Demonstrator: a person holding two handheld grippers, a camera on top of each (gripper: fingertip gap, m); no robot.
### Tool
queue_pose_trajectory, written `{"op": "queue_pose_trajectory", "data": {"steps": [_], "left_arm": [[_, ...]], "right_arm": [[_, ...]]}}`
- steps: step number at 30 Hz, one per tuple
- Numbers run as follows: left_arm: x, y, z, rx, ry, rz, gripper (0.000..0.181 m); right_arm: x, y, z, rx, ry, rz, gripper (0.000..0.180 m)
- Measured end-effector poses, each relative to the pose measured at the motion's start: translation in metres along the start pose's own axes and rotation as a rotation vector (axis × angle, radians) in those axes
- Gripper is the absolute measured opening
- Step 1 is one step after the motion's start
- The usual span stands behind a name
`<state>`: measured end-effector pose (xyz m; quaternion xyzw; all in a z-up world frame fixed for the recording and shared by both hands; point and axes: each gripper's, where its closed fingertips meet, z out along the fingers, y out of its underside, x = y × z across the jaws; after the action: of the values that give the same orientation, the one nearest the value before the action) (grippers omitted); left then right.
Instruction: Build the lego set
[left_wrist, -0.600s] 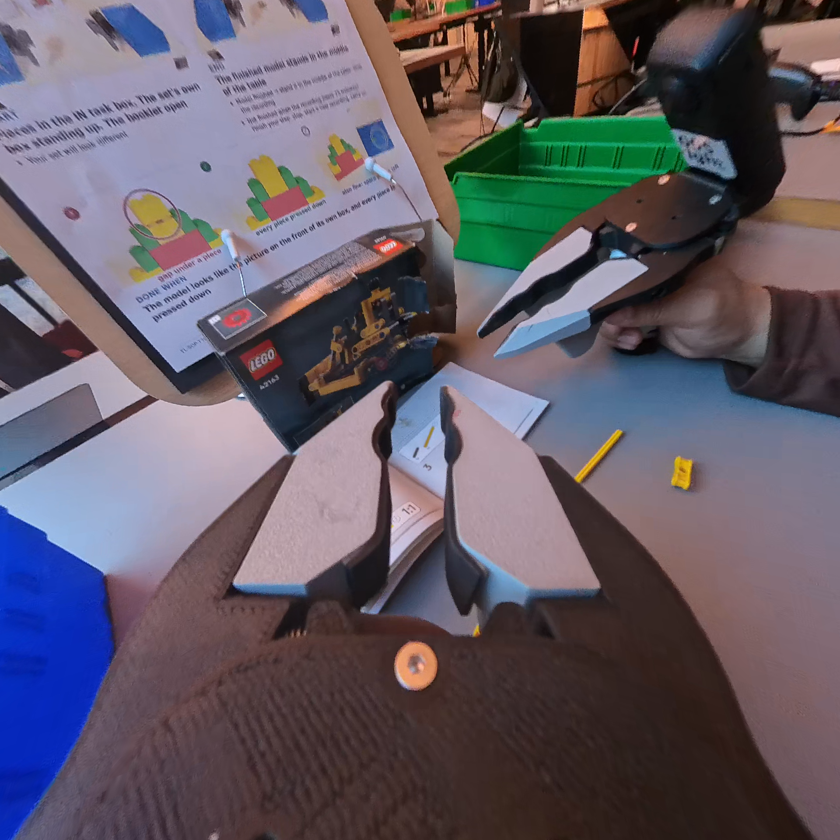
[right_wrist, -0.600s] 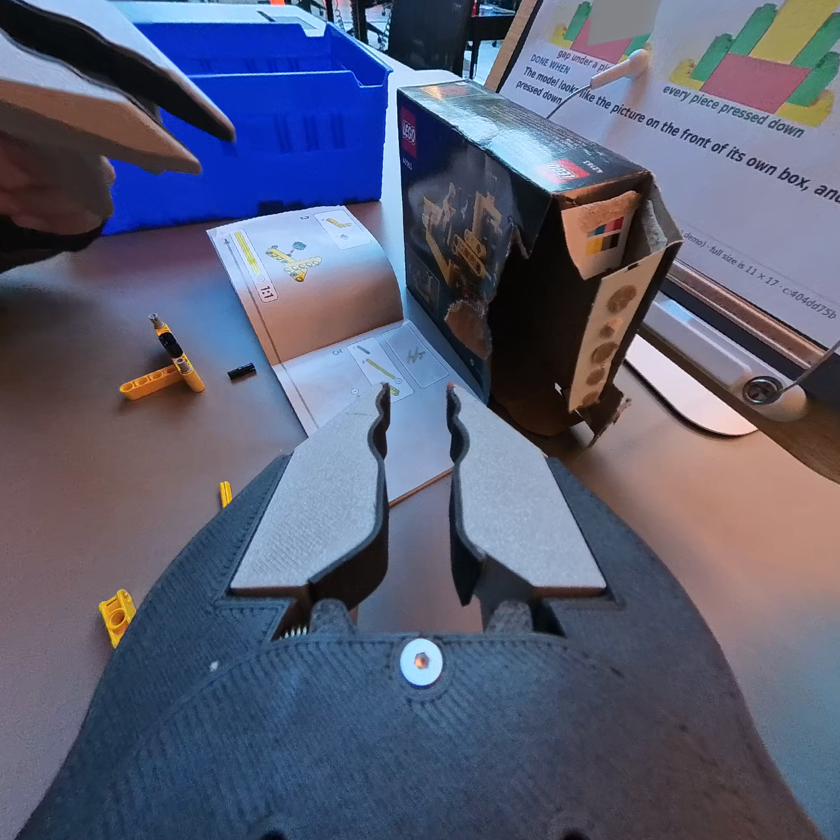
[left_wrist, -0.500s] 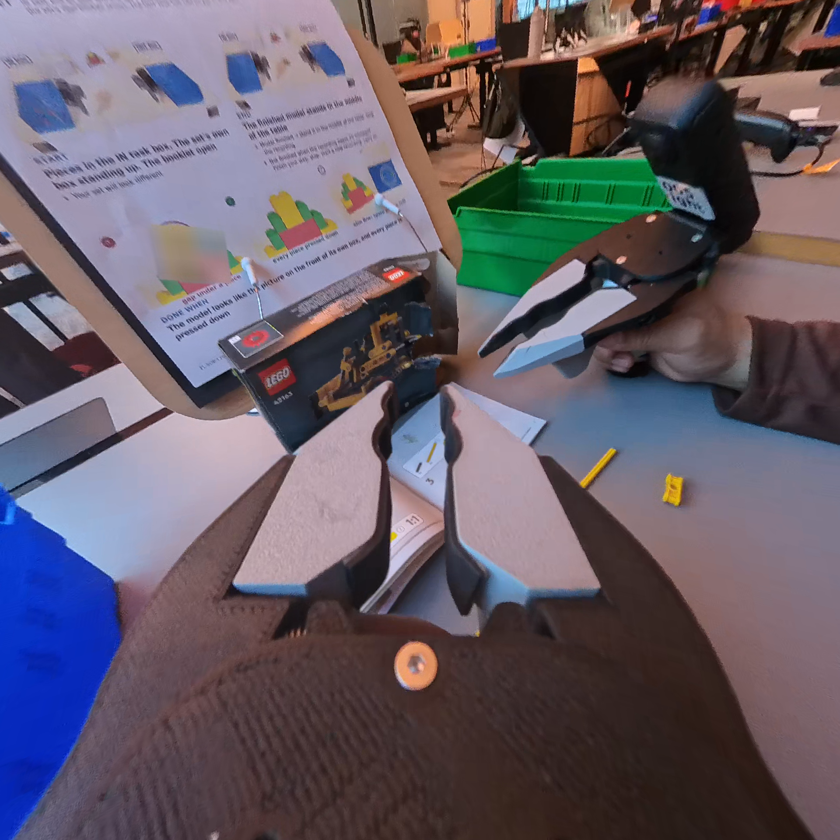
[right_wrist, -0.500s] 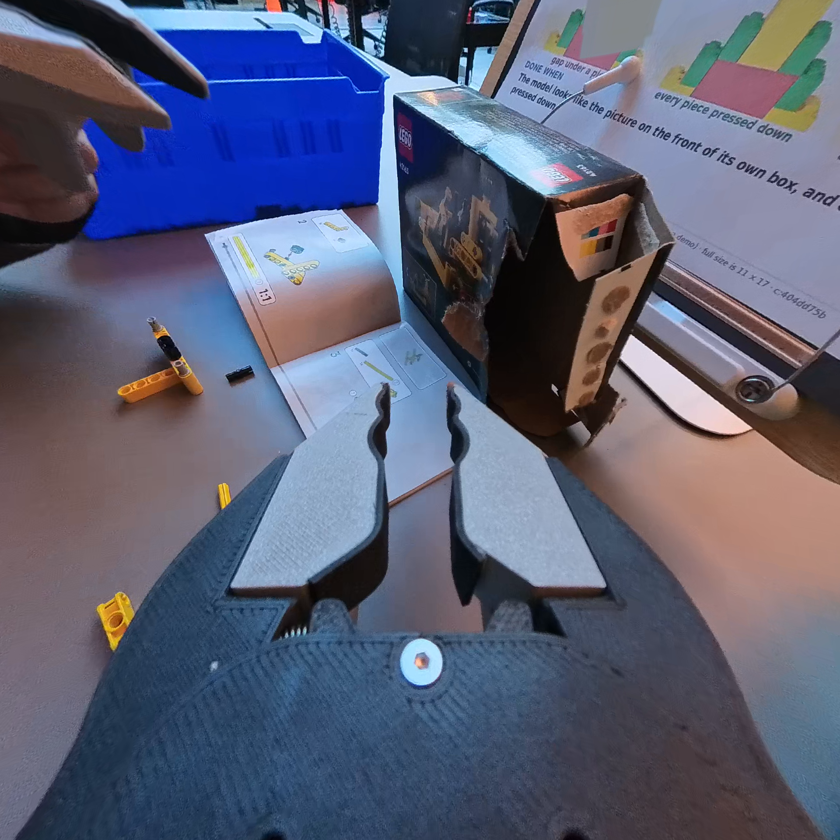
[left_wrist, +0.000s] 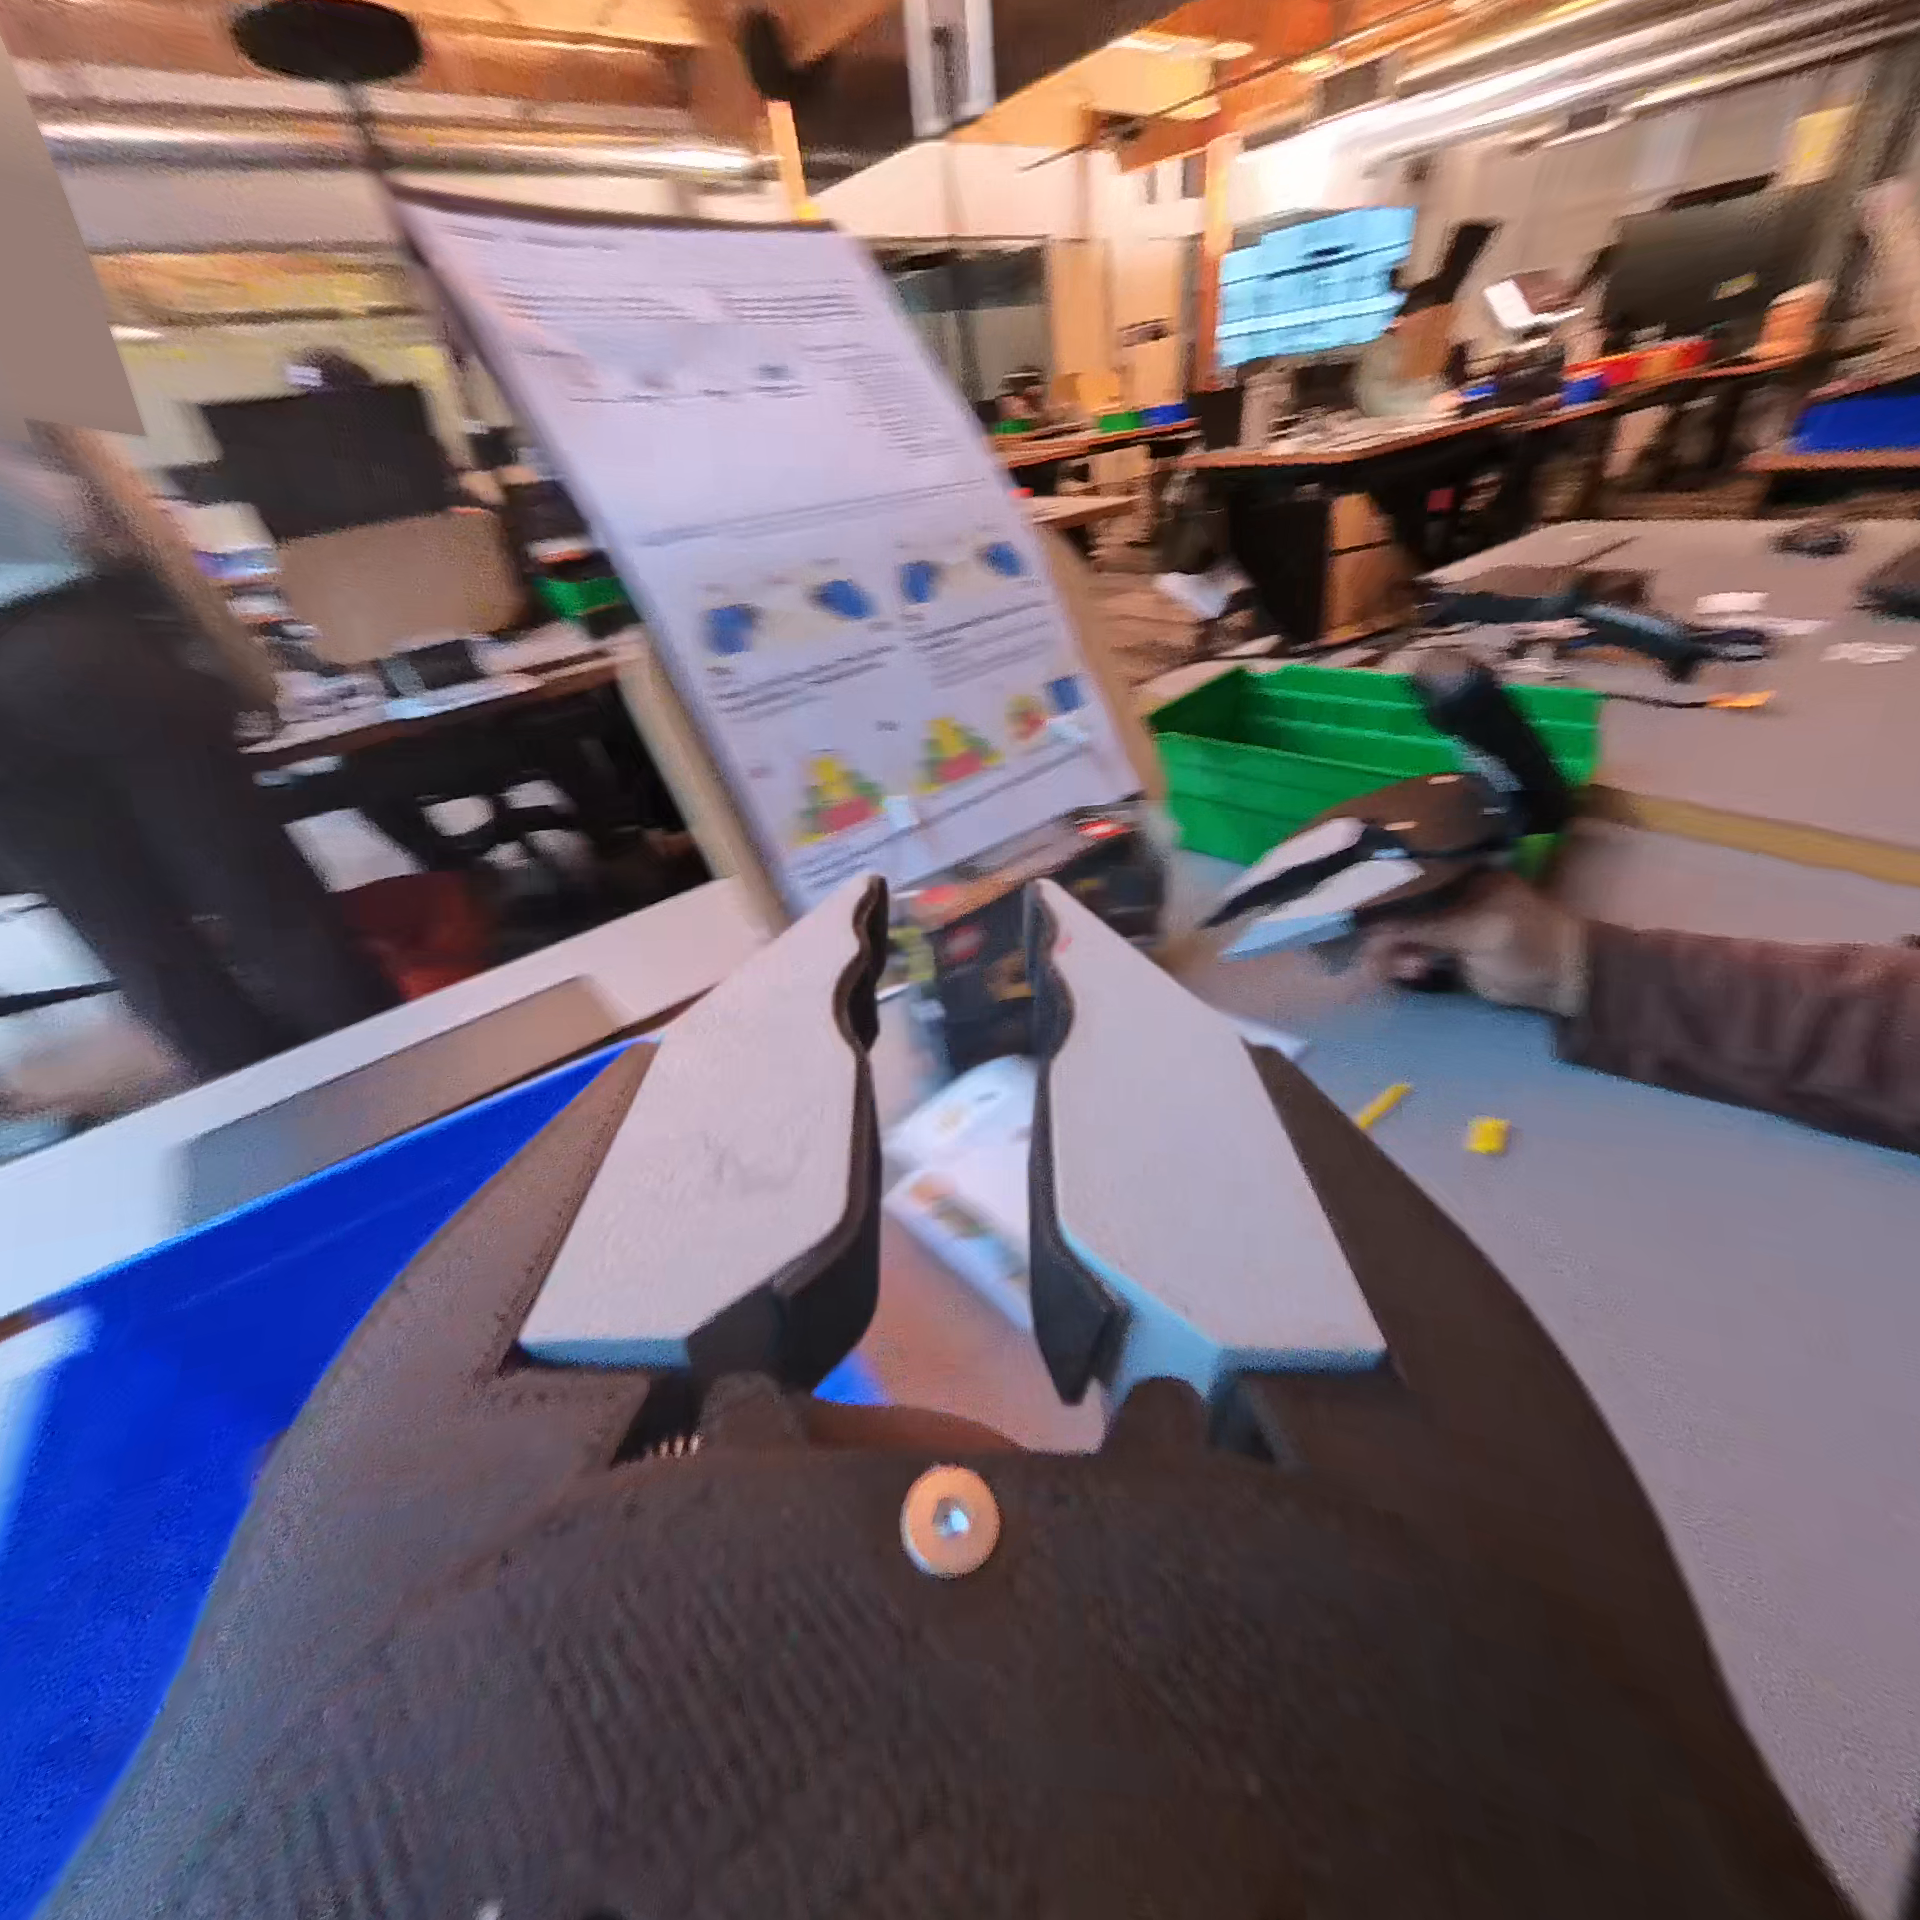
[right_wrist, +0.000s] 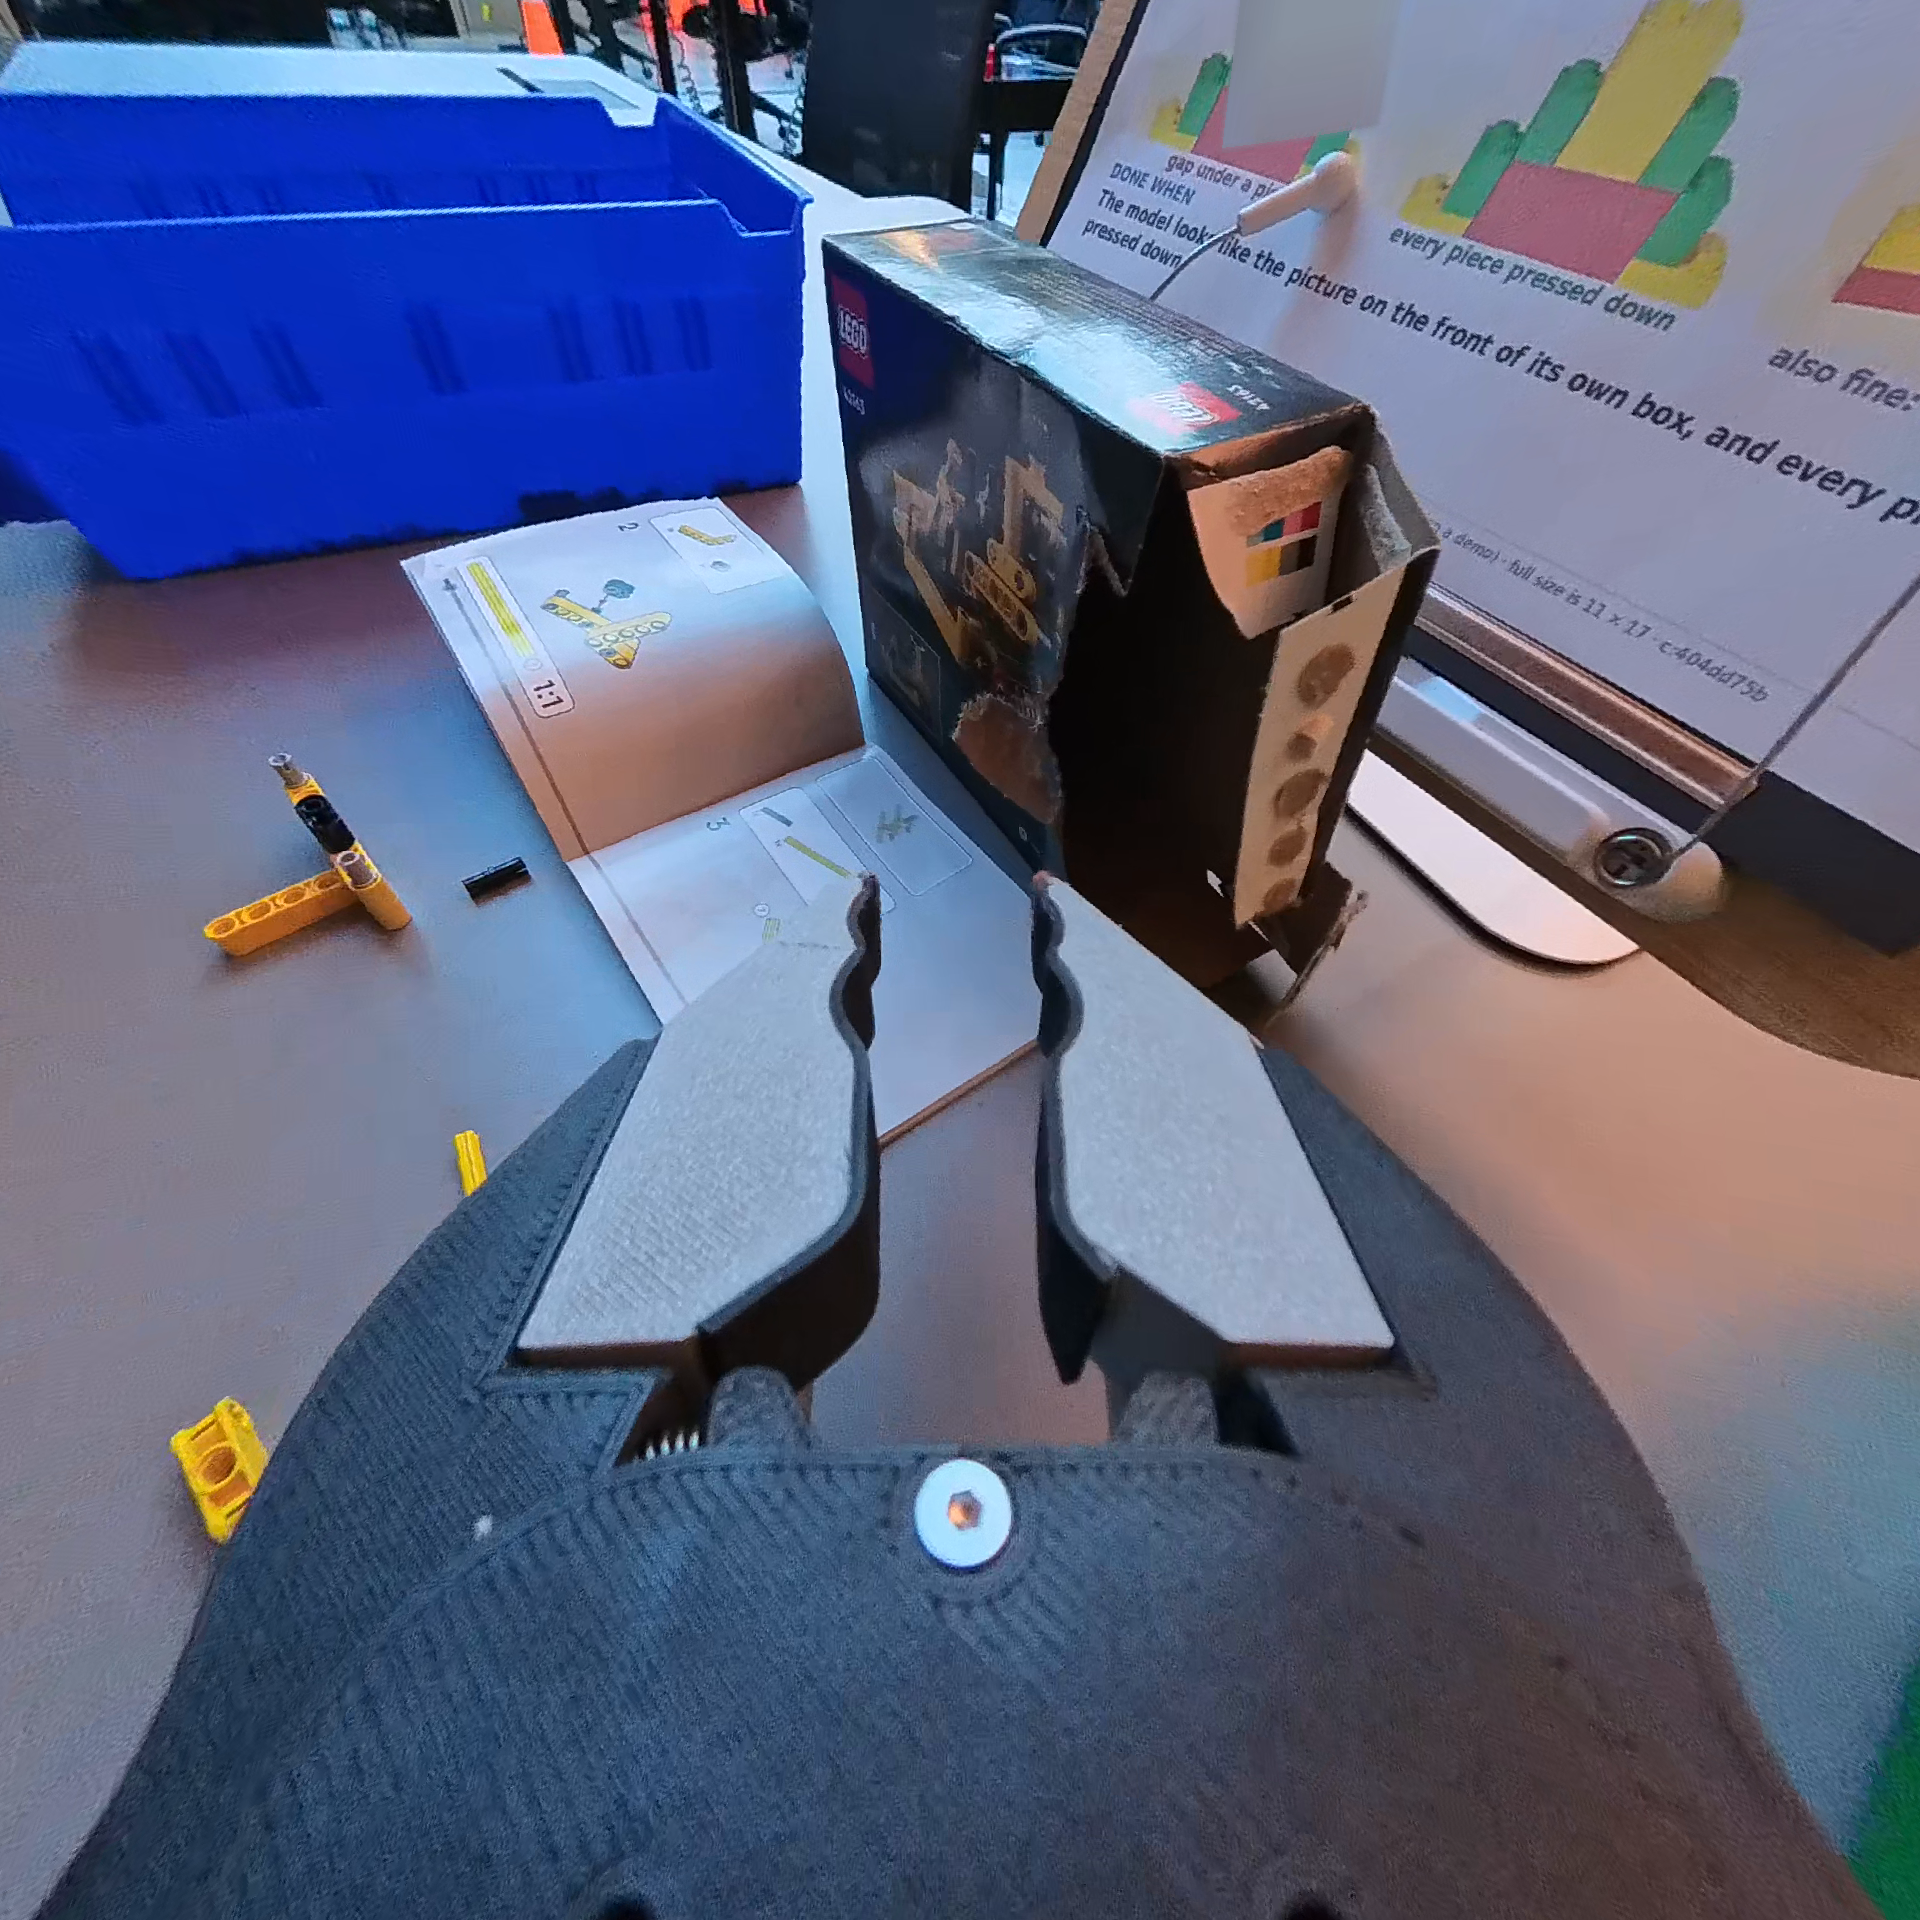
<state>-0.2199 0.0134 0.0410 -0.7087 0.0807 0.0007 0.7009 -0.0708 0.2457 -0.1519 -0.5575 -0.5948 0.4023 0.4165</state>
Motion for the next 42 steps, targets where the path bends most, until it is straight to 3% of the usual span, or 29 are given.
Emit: {"op": "queue_pose_trajectory", "data": {"steps": [3,6,10,15,19,21,24,27,32,37,42], "left_arm": [[-0.082,0.011,-0.043,-0.098,-0.158,0.001,0.026],[-0.136,0.051,-0.066,-0.295,-0.21,-0.029,0.031],[-0.175,0.089,-0.059,-0.412,-0.255,-0.065,0.034],[-0.176,0.125,-0.006,-0.515,-0.175,-0.095,0.04],[-0.176,0.149,0.0,-0.608,-0.15,-0.038,0.041],[-0.182,0.149,-0.001,-0.615,-0.159,-0.01,0.044],[-0.195,0.15,0.007,-0.668,-0.183,-0.024,0.032],[-0.203,0.154,0.021,-0.762,-0.199,0.013,0.038],[-0.181,0.153,0.059,-0.765,-0.138,-0.005,0.018],[-0.173,0.172,0.075,-0.864,-0.178,0.05,0.025],[-0.179,0.158,0.056,-0.868,-0.215,0.087,0.028]], "right_arm": [[0.0,0.002,0.002,-0.018,0.014,-0.019,0.026],[0.0,0.005,0.004,-0.044,0.029,-0.038,0.026],[0.0,0.007,0.006,-0.06,0.034,-0.044,0.026],[0.001,0.007,0.006,-0.061,0.045,-0.045,0.026],[0.0,0.009,0.007,-0.07,0.044,-0.059,0.026],[-0.001,0.009,0.007,-0.072,0.038,-0.061,0.026],[-0.001,0.009,0.007,-0.075,0.029,-0.052,0.026],[-0.002,0.008,0.007,-0.066,0.024,-0.05,0.026],[-0.003,0.007,0.006,-0.057,0.012,-0.047,0.026],[-0.006,0.006,0.005,-0.048,-0.001,-0.058,0.024],[-0.009,0.004,0.003,-0.031,-0.02,-0.065,0.023]]}}
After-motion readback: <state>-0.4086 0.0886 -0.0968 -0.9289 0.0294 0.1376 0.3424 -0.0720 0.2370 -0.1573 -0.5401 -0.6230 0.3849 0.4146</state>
